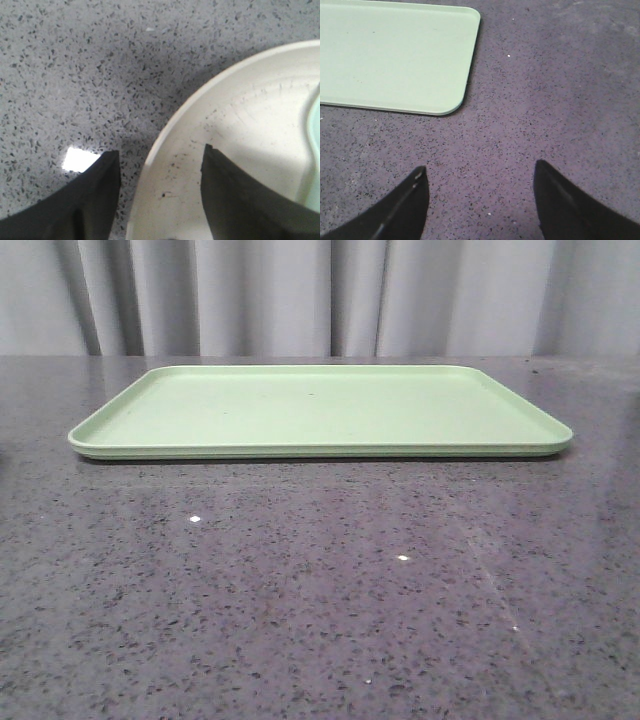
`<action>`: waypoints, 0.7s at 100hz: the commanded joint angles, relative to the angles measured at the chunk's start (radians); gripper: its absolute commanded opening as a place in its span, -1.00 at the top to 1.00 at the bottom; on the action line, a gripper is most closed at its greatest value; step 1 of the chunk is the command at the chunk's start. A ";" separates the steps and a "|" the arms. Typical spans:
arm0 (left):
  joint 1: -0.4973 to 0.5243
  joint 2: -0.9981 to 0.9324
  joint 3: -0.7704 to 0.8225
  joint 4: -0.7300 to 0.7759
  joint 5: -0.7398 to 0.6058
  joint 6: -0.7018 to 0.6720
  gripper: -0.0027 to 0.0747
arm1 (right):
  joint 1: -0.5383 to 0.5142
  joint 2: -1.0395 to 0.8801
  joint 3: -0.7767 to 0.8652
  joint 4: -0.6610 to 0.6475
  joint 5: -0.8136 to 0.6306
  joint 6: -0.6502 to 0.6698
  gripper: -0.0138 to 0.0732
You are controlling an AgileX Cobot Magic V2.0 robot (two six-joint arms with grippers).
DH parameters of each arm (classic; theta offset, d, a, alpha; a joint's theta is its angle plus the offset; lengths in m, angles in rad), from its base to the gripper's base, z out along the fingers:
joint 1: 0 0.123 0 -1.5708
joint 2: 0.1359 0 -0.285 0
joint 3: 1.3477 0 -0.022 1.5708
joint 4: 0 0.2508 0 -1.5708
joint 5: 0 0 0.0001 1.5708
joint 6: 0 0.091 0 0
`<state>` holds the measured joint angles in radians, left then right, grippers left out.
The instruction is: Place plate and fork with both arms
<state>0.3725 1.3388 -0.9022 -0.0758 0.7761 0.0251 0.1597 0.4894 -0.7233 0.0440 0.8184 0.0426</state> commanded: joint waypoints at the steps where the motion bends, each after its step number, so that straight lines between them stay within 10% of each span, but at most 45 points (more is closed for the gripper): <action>1: 0.002 -0.021 -0.023 -0.012 -0.022 0.002 0.13 | -0.004 0.013 -0.034 0.001 -0.065 -0.005 -0.39; 70: 0.002 -0.021 -0.023 -0.012 -0.015 0.004 0.98 | -0.004 0.013 -0.034 0.001 -0.063 -0.005 -0.39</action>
<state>0.3725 1.3388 -0.9022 -0.0829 0.7904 0.0271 0.1597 0.4894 -0.7233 0.0440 0.8184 0.0426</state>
